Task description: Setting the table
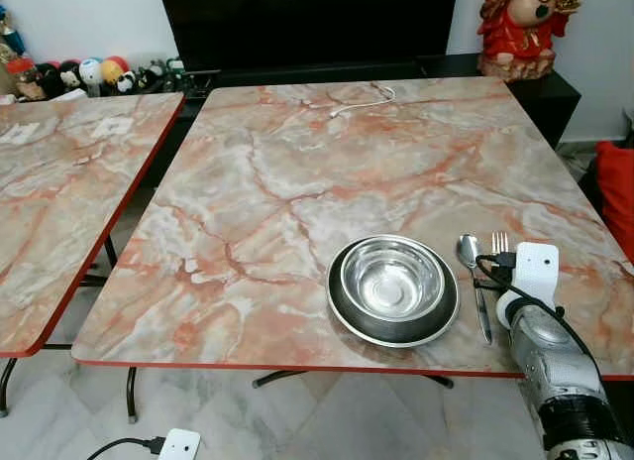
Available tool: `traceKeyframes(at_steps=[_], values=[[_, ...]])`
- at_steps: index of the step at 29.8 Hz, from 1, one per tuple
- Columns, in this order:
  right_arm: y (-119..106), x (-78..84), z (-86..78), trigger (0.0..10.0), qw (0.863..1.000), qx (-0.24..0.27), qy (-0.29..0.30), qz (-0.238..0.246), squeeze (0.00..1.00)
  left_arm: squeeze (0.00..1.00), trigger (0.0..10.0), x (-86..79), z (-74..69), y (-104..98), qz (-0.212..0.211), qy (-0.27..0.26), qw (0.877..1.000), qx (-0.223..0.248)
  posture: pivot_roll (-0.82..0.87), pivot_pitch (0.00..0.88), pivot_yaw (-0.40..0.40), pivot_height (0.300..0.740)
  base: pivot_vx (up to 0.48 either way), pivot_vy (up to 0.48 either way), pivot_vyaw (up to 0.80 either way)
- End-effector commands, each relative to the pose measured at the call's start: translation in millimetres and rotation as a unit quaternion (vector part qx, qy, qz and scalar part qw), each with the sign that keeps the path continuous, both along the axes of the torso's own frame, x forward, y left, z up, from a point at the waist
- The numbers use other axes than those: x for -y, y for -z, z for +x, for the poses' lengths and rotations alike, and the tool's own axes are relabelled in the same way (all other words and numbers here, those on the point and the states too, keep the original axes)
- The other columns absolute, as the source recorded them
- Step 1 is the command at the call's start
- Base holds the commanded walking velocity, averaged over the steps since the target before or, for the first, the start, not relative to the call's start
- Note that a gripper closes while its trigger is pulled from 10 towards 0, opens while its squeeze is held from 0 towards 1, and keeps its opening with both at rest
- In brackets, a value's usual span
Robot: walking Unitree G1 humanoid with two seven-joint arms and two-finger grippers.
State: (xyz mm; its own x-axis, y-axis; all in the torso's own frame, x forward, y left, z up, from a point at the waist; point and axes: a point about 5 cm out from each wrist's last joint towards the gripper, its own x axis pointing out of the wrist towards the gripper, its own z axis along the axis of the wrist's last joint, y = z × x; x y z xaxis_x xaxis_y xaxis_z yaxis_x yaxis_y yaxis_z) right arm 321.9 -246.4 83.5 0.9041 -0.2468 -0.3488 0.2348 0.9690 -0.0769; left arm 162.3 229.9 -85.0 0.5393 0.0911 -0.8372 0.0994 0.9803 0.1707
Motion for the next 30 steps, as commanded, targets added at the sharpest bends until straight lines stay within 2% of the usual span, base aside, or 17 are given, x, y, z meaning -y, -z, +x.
traceKeyframes(at_steps=[1,4,5,6,7,16,19,21,22,23,30], values=[[7.9,-1.4,-2.6,10.0,1.0,-0.017,0.0,-0.002,0.0,0.0,10.0,-5.5,-4.8,1.0,0.005,-0.004,1.0,-0.012,-0.13,0.045,0.09,0.74,0.0,0.0,0.0],[8.9,-1.4,-3.0,10.0,1.0,-0.018,0.001,-0.003,0.0,0.0,10.0,-5.8,-4.8,0.9,0.006,-0.004,1.0,-0.012,-0.13,0.045,0.091,0.74,0.0,0.0,0.0],[9.4,-1.2,-3.1,10.0,1.0,-0.018,0.002,-0.003,0.2,0.0,10.0,-6.0,-4.7,0.8,0.006,-0.004,1.0,-0.012,-0.13,0.043,0.091,0.74,0.0,0.0,0.0],[9.5,-1.2,-3.0,10.0,1.0,-0.017,0.002,-0.003,0.5,0.0,10.0,-6.1,-4.6,0.8,0.006,-0.004,1.0,-0.012,-0.13,0.044,0.092,0.74,0.0,0.0,0.0],[9.6,-1.2,-3.0,10.0,1.0,-0.017,0.002,-0.003,0.55,0.0,10.0,-6.2,-4.6,0.7,0.007,-0.003,1.0,-0.012,-0.13,0.044,0.092,0.74,0.0,0.0,0.0],[9.6,-1.4,-2.5,10.0,1.0,-0.012,0.008,-0.002,0.49,0.0,10.0,-6.3,-4.2,0.5,0.006,-0.002,1.0,-0.012,-0.13,0.043,0.093,0.74,0.0,0.0,0.0],[9.8,-2.5,-1.8,10.0,1.0,-0.011,0.01,-0.001,0.44,0.0,10.0,-6.4,-4.4,0.6,0.007,-0.002,1.0,-0.012,-0.13,0.043,0.092,0.74,0.0,0.0,0.0],[9.3,-3.4,-1.0,10.0,1.0,-0.01,0.009,-0.003,0.17,0.0,10.0,-6.3,-4.5,0.6,0.007,-0.003,1.0,-0.012,-0.12,0.043,0.092,0.74,0.0,0.0,0.0],[9.3,-3.4,-0.9,10.0,1.0,-0.01,0.009,-0.003,0.17,0.0,10.0,-6.2,-4.5,0.7,0.007,-0.003,1.0,-0.012,-0.12,0.043,0.092,0.74,0.0,0.0,0.0],[9.2,-3.3,-0.8,10.0,1.0,-0.01,0.009,-0.004,0.0,0.0,10.0,-6.2,-4.6,0.7,0.007,-0.003,1.0,-0.012,-0.13,0.043,0.092,0.74,0.0,0.0,0.0],[5.0,-4.4,1.5,10.0,1.0,0.001,0.008,-0.008,0.0,0.0,10.0,-6.0,-4.5,0.7,0.006,-0.003,1.0,-0.012,-0.13,0.041,0.092,0.74,0.0,0.0,0.0]])
